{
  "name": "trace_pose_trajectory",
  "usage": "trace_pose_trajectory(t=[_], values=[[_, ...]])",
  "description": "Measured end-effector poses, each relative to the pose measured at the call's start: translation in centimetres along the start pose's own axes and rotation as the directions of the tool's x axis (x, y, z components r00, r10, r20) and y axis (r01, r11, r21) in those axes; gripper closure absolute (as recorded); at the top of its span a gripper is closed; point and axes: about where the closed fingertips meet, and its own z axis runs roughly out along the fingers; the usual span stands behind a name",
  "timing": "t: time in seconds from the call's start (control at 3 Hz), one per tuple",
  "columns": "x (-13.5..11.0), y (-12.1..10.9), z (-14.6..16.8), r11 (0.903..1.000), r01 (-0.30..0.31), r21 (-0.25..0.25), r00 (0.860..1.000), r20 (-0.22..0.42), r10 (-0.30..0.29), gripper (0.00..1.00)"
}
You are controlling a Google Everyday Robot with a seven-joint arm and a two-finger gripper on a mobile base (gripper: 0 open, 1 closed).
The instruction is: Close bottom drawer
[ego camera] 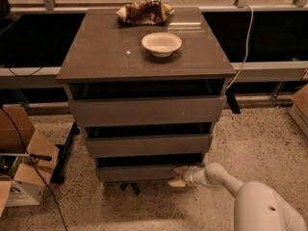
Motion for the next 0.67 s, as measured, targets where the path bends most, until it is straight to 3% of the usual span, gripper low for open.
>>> trace_pose_trajectory(t=[0.33,0.67], values=[[-0.02,0.14,0.14,1.0,0.0,-0.003,1.0,0.0,0.0,0.0],[0.02,0.39,0.08,1.0,0.0,-0.003,1.0,0.0,0.0,0.0]])
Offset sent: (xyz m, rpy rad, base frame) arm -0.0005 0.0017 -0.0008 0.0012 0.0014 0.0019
